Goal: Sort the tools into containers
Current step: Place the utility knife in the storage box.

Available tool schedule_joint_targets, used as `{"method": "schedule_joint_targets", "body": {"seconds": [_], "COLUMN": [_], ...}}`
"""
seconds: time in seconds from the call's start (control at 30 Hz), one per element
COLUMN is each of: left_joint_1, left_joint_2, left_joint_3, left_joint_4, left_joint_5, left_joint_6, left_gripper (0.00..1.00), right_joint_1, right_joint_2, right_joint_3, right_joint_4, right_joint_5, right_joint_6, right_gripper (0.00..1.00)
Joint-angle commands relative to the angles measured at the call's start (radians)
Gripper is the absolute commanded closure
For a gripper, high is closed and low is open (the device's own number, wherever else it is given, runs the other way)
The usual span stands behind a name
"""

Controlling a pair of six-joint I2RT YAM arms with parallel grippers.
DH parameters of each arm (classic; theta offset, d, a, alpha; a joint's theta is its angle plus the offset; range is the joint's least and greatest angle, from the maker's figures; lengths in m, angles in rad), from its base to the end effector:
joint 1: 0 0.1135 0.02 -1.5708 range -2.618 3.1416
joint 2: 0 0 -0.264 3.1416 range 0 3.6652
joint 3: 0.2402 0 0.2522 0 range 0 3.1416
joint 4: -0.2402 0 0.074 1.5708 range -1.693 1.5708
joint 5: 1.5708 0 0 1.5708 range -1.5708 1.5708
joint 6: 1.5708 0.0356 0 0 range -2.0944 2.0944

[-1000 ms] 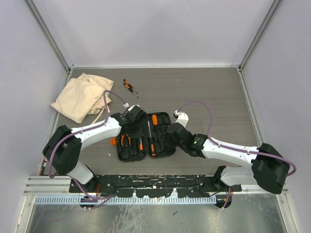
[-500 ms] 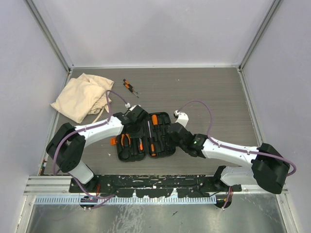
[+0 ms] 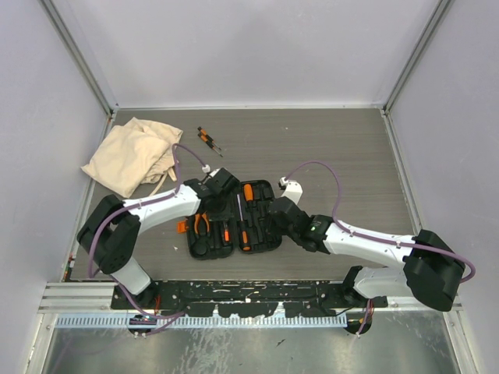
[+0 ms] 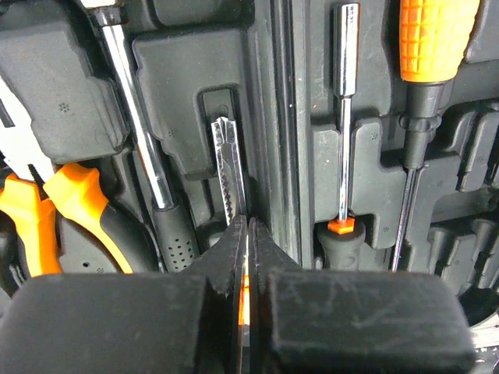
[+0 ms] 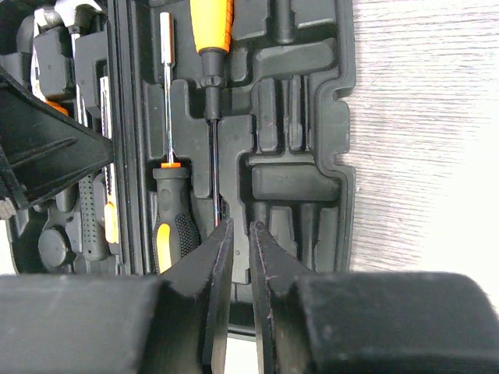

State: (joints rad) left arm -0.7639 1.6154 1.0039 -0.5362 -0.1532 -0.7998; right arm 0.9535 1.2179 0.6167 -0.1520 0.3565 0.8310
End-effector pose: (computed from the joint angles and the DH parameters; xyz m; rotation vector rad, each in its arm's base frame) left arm 0.2288 -0.2116 0.1862 -0.0937 2.7219 -0.2638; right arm 0.1508 0.1910 0.1987 0.0386 2.3212 0.5188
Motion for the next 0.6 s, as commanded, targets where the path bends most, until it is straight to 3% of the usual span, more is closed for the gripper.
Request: {"method": "schedule_joint_targets", "body": {"seconds": [0.0, 0.33, 0.57], "left_joint_1": [-0.004, -0.016, -0.015], "left_joint_2": [0.05, 0.12, 0.055], "left_joint_3": [0.032, 0.054, 0.08], "left_joint_4": [0.0, -0.048, -0.043], "left_joint_5": [-0.016, -0.034, -0.036], "left_joint_6": [0.002, -0.005, 0.028], "left_gripper": [1.0, 1.0, 0.99], "right_joint_1": [-0.003, -0.003, -0.003], "right_joint_2": [0.006, 0.011, -0.002], "right_joint_3": [0.005, 0.006, 0.023], "right_joint_4": [0.025, 0.025, 0.024], "right_joint_5": [0.009, 0.01, 0.014], "right_joint_6": [0.019, 0.013, -0.001], "right_gripper": [0.8, 0.8, 0.8]}}
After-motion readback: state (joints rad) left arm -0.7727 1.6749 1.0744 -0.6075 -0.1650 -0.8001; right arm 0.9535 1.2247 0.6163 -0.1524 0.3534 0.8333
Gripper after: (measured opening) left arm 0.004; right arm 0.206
